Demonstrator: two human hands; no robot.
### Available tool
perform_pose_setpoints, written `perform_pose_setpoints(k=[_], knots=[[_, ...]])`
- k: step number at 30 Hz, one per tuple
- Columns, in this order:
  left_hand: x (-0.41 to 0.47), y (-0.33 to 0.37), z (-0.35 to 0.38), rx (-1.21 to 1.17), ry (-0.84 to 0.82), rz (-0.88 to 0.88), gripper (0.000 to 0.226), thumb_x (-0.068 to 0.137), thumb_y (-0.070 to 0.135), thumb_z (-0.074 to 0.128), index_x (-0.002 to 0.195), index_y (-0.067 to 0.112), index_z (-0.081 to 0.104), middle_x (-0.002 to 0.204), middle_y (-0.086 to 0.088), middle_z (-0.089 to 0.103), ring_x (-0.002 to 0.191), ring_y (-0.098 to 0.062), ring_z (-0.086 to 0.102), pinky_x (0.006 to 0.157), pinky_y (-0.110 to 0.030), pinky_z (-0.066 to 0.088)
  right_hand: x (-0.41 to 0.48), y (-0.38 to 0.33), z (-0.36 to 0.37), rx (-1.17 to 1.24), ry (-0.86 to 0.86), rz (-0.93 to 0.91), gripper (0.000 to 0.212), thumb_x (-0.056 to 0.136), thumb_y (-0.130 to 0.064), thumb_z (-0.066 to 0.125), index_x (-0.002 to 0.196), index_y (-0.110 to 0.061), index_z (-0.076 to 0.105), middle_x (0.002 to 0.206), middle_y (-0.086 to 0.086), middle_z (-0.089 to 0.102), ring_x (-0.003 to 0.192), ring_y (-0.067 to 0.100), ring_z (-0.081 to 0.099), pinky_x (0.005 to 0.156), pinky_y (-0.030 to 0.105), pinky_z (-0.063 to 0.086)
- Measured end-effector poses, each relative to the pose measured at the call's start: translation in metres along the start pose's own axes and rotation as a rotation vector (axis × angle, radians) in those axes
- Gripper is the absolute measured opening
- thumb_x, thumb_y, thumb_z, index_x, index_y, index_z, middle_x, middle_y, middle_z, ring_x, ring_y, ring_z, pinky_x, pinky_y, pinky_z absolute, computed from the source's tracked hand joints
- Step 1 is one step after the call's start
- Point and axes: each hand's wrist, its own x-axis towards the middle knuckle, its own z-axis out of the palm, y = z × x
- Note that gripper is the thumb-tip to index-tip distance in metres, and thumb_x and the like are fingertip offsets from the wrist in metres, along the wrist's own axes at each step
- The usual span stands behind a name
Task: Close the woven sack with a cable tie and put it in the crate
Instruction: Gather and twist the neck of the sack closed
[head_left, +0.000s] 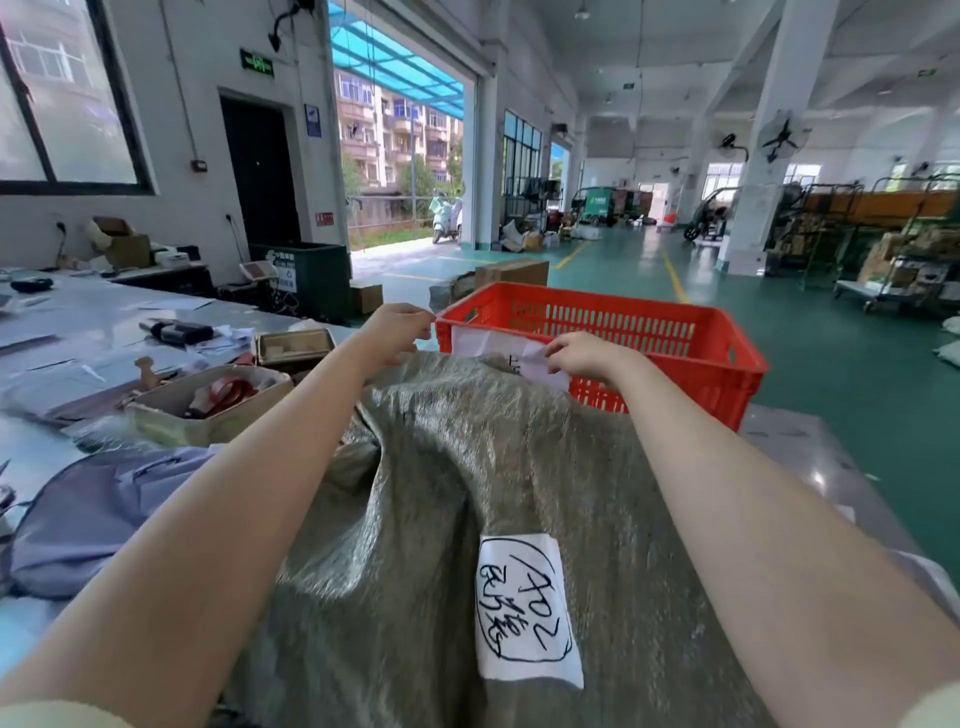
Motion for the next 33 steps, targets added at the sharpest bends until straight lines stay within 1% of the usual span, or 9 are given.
perform_pose_setpoints(k=[4, 7, 9, 13, 21, 25, 28, 31, 33], knots=[[-0.006, -0.022, -0.015, 0.234, 0.097, -0.028, 0.018, 0.091, 0.009, 0.043, 0.095, 0.000, 0.058, 0.091, -0.024, 0.052, 0.075, -0.028, 0.052, 0.064, -0.034, 0.041, 0.001, 0.025, 0.015, -0.259, 0.143, 0.329, 0.060, 0.089, -0.048, 0.039, 0.137, -0.012, 0.040, 0.146, 0.019, 0.034, 0.134, 0.038, 0.032, 0.107, 0.053, 0.025], [-0.014, -0.039, -0.028, 0.379, 0.030, -0.138, 0.023, 0.094, 0.018, 0.042, 0.102, 0.000, 0.054, 0.080, -0.016, 0.052, 0.068, -0.026, 0.046, 0.055, -0.029, 0.034, 0.033, 0.066, 0.034, -0.186, 0.007, 0.349, 0.084, 0.076, -0.062, 0.027, 0.142, -0.012, 0.034, 0.150, 0.014, 0.034, 0.138, 0.034, 0.032, 0.114, 0.049, 0.024], [-0.017, -0.047, -0.030, 0.390, 0.008, -0.236, 0.032, 0.094, 0.030, 0.043, 0.108, 0.002, 0.051, 0.092, -0.012, 0.052, 0.077, -0.023, 0.046, 0.067, -0.029, 0.037, 0.069, 0.095, 0.049, -0.135, -0.029, 0.367, 0.092, 0.067, -0.064, 0.020, 0.145, -0.016, 0.030, 0.155, 0.011, 0.028, 0.140, 0.033, 0.029, 0.116, 0.050, 0.020], [-0.015, -0.058, -0.020, 0.415, -0.002, -0.258, 0.062, 0.093, 0.033, 0.046, 0.142, -0.001, 0.030, 0.146, -0.017, 0.035, 0.128, -0.034, 0.042, 0.100, -0.041, 0.038, 0.004, 0.052, 0.041, -0.070, 0.155, 0.305, 0.049, 0.090, -0.035, 0.042, 0.127, -0.005, 0.052, 0.137, 0.020, 0.051, 0.123, 0.037, 0.050, 0.108, 0.049, 0.035], [-0.023, -0.038, 0.004, 0.566, 0.183, -0.052, 0.054, 0.086, 0.047, 0.048, 0.129, 0.015, 0.050, 0.131, -0.017, 0.052, 0.123, -0.038, 0.045, 0.103, -0.047, 0.038, -0.016, 0.015, 0.017, 0.337, 0.576, 0.055, 0.034, 0.094, -0.022, 0.046, 0.098, 0.005, 0.067, 0.096, 0.019, 0.067, 0.100, 0.033, 0.062, 0.070, 0.026, 0.035], [-0.035, 0.006, 0.022, 0.202, 0.039, 0.134, 0.050, 0.089, 0.059, 0.034, 0.097, 0.017, 0.060, 0.097, -0.006, 0.063, 0.097, -0.023, 0.058, 0.093, -0.035, 0.041, -0.034, -0.036, -0.003, 0.488, 0.547, -0.276, 0.032, 0.094, -0.023, 0.049, 0.086, -0.001, 0.070, 0.079, 0.004, 0.059, 0.075, 0.011, 0.051, 0.064, 0.024, 0.034], [-0.041, 0.029, 0.033, -0.161, -0.122, 0.132, 0.068, 0.090, 0.062, 0.030, 0.137, 0.015, 0.046, 0.141, -0.010, 0.048, 0.131, -0.023, 0.044, 0.110, -0.035, 0.029, -0.048, -0.065, -0.012, 0.656, 0.290, -0.441, 0.023, 0.091, -0.020, 0.054, 0.101, -0.007, 0.070, 0.089, -0.002, 0.063, 0.078, 0.007, 0.055, 0.065, 0.008, 0.043], [-0.040, 0.027, 0.031, -0.344, -0.040, 0.150, 0.030, 0.092, 0.036, 0.050, 0.101, 0.012, 0.065, 0.100, -0.008, 0.065, 0.095, -0.022, 0.061, 0.089, -0.031, 0.044, -0.052, -0.064, -0.019, 0.743, 0.137, -0.406, 0.016, 0.083, -0.026, 0.059, 0.079, -0.016, 0.071, 0.089, 0.006, 0.067, 0.083, 0.018, 0.059, 0.079, 0.028, 0.044], [-0.038, 0.022, 0.027, -0.348, 0.017, 0.204, 0.014, 0.091, 0.020, 0.053, 0.082, 0.017, 0.063, 0.082, -0.003, 0.064, 0.080, -0.021, 0.060, 0.082, -0.032, 0.049, -0.053, -0.053, -0.027, 0.786, 0.295, -0.362, 0.019, 0.080, -0.023, 0.058, 0.085, -0.013, 0.072, 0.097, 0.012, 0.069, 0.086, 0.020, 0.058, 0.076, 0.029, 0.043]])
